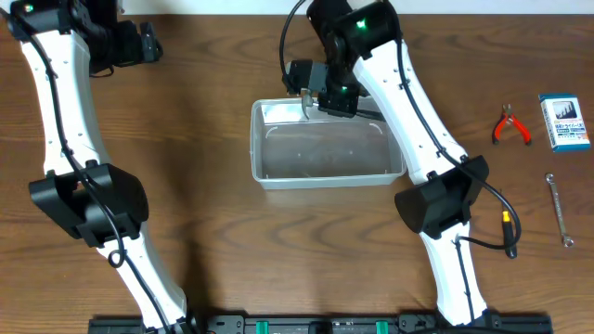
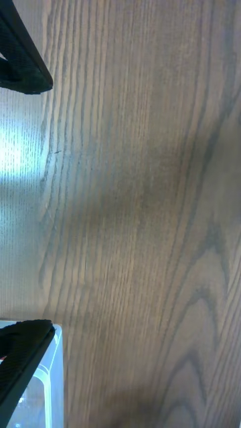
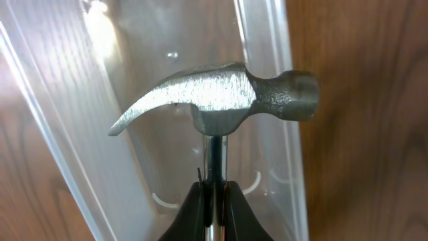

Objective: Pack container
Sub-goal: 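Lift the hammer and carry it left over the clear container, then lower the hammer into the container and open the right gripper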

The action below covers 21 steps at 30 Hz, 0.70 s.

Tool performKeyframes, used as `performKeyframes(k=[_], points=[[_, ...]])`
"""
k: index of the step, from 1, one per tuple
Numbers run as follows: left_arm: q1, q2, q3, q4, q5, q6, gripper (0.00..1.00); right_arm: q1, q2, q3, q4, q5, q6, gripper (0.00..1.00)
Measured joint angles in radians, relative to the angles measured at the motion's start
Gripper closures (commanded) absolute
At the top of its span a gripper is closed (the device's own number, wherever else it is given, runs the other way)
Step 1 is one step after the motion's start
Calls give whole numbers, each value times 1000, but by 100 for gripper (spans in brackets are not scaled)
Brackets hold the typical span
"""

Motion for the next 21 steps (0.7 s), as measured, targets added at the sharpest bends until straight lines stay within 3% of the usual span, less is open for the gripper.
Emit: performKeyframes(k=[12,21], points=[[0,0,0,0,0,0,2,0,0,-200,64,-79,-57,99],[0,0,0,0,0,0,2,0,0,-346,210,-85,-75,99]])
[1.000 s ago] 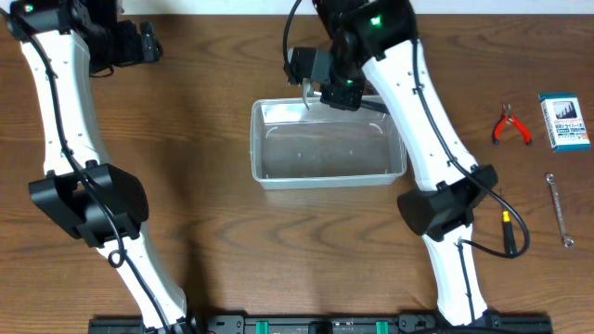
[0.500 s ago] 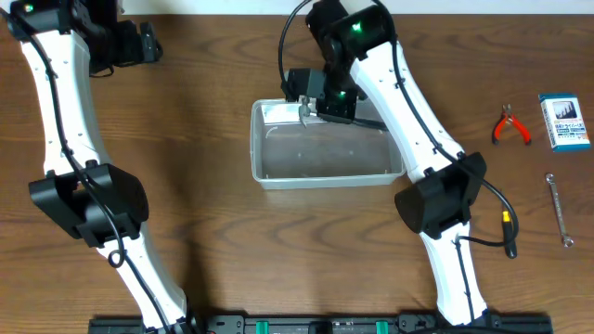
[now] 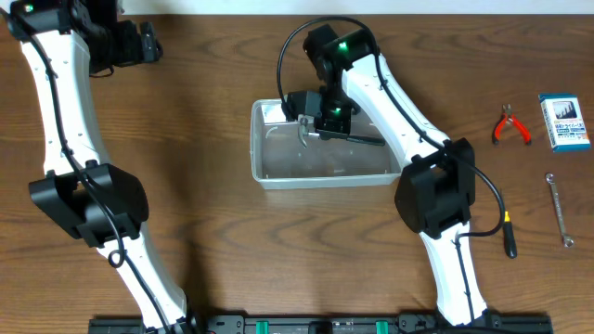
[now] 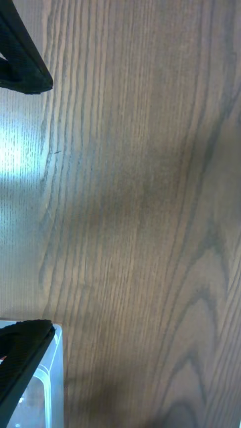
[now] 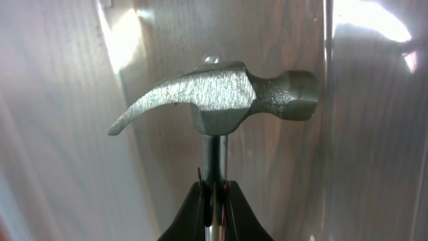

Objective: Pack container
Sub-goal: 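Lower the hammer into the container and open the right gripper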

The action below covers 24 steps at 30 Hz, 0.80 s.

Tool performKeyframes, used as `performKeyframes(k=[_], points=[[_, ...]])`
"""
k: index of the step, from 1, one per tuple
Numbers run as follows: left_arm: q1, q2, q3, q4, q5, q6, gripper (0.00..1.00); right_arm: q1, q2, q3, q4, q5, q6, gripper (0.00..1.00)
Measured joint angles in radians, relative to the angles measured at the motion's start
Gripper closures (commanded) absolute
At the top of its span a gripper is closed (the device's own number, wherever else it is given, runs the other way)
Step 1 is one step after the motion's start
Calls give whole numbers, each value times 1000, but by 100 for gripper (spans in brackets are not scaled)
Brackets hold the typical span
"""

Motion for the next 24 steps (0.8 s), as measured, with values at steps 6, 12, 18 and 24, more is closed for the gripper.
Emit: performKeyframes(k=[6,12,18,24], points=[[0,0,0,0,0,0,2,0,0,-70,74,-1,-2,99],[0,0,0,0,0,0,2,0,0,-121,95,-3,-2,99],[0,0,0,0,0,0,2,0,0,-123,109,-5,-5,85],[0,0,0,0,0,0,2,0,0,-123,110,-8,-6,76]])
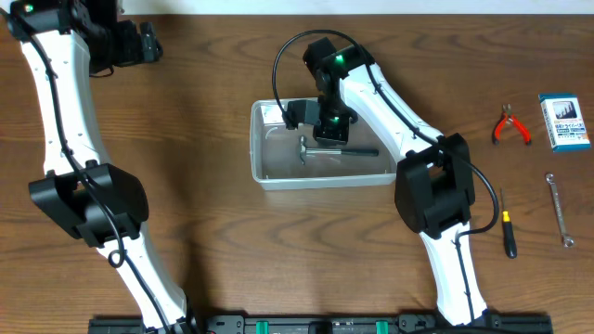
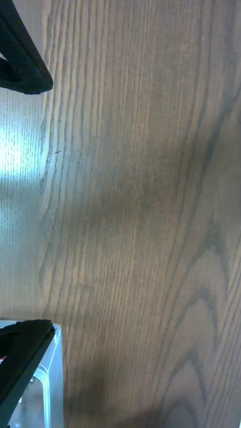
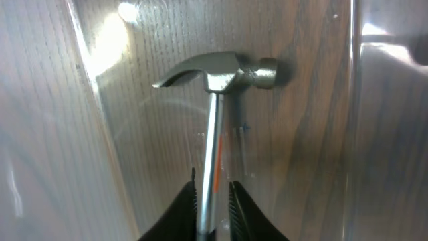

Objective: Pack container
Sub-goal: 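Lower the hammer into the container and open the right gripper, then raise the right gripper and move it right toward the red pliers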

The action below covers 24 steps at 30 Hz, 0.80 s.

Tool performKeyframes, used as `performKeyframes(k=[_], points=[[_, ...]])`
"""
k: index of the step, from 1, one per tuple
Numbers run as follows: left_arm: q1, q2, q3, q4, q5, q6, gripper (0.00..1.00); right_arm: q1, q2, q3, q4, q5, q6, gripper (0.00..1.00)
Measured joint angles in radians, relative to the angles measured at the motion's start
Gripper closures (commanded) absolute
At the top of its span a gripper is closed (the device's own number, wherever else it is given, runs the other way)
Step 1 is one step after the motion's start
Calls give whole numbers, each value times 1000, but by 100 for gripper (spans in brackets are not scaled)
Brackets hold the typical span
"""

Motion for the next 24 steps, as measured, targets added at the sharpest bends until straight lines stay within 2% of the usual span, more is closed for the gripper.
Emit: performKeyframes(k=[2,12,14,15,16,17,18,24], points=[[0,0,0,0,0,0,2,0,0,0,0,0,0,73],[0,0,0,0,0,0,2,2,0,9,0,0,24,71],[0,0,0,0,0,0,2,2,0,26,-1,-1,44,67],[0,0,0,0,0,0,2,2,-1,42,-1,0,62,64],[0,0,0,0,0,0,2,2,-3,51,0,0,72,54],[0,0,0,0,0,0,2,2,-5,63,-1,0,84,24],[0,0,0,0,0,0,2,2,-13,75,-5,0,103,1],[0,0,0,0,0,0,2,2,-143,119,-30,3,148,1]])
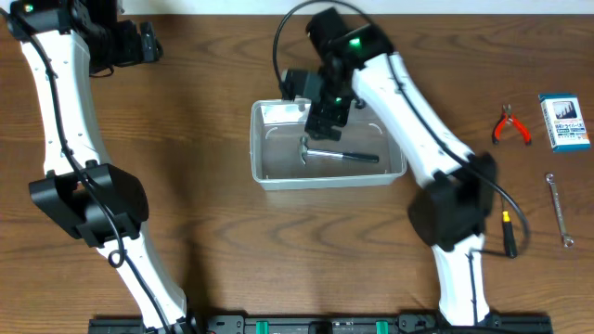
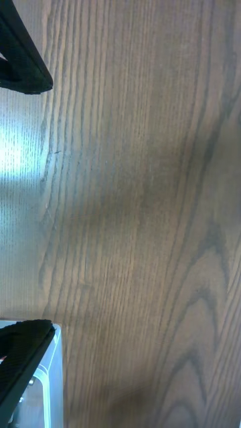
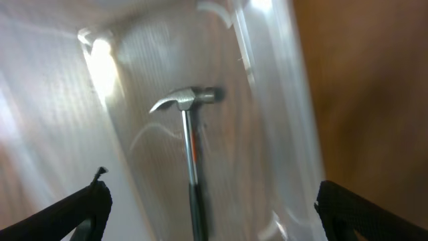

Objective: Pack container
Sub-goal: 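Raise the right gripper and move it right toward the red pliers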

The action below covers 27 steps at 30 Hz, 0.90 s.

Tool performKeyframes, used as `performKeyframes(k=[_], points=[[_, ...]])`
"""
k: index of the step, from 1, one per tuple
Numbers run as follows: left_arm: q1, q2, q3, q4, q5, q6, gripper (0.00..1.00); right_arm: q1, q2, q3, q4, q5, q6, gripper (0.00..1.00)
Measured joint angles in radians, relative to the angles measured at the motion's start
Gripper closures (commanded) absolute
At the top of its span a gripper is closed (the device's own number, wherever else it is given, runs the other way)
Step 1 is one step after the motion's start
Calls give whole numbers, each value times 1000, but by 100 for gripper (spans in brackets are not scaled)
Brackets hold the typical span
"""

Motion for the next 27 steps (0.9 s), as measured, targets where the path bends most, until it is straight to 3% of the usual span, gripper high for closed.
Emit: performKeyframes(k=[11,21,27], points=[[0,0,0,0,0,0,2,-11,-423,32,-161,150,242,1],[0,0,0,0,0,0,2,-186,-608,33,-337,257,668,1],[0,0,0,0,0,0,2,-294,-690,33,-341,310,829,1]])
